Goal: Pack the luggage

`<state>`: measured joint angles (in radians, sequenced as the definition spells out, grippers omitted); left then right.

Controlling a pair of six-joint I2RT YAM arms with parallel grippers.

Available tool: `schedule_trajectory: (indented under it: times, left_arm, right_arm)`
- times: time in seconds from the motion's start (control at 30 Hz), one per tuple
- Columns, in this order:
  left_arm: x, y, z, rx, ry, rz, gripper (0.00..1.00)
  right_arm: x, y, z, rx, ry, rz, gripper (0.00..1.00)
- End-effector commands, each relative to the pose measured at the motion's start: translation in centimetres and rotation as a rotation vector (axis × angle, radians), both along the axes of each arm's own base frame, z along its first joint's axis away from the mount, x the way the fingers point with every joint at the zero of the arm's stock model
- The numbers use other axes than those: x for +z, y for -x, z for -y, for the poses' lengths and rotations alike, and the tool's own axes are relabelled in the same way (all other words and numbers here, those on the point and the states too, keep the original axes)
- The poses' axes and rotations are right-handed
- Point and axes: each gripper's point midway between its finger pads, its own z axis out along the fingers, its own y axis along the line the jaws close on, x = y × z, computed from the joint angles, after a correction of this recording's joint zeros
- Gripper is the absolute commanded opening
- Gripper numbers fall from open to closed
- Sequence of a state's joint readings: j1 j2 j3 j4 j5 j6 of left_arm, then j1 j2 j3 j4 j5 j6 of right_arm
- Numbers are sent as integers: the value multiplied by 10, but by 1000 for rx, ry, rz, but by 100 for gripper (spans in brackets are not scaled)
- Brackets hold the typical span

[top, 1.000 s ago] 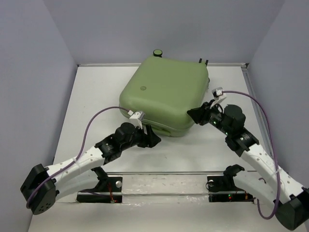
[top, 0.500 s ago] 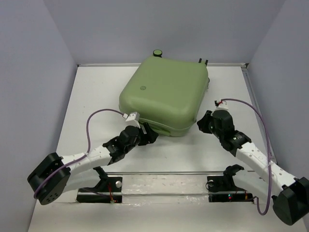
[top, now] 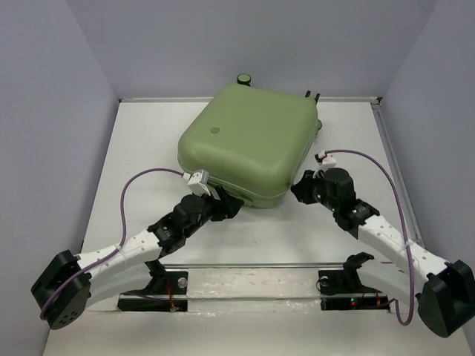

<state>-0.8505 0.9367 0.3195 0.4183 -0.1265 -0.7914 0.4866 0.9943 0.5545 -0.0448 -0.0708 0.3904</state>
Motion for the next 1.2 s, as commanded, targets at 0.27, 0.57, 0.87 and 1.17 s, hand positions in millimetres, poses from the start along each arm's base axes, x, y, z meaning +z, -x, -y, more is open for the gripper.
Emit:
schedule_trajectory:
  times: [0.27, 0.57, 0.87, 1.17]
  left_arm:
    - [45, 5, 20, -62, 98, 45, 80]
    - [49, 10, 21, -73, 95, 41, 80]
    - [59, 4, 23, -64, 92, 64, 80]
    - [65, -9, 27, -37, 62, 93, 79]
  right_arm:
    - [11, -21, 8, -1, 64, 281, 38]
    - [14, -26, -3, 86, 68, 469, 39]
    - [15, -33, -11, 118, 59, 530, 39]
    - [23, -30, -26, 162, -33, 551, 7]
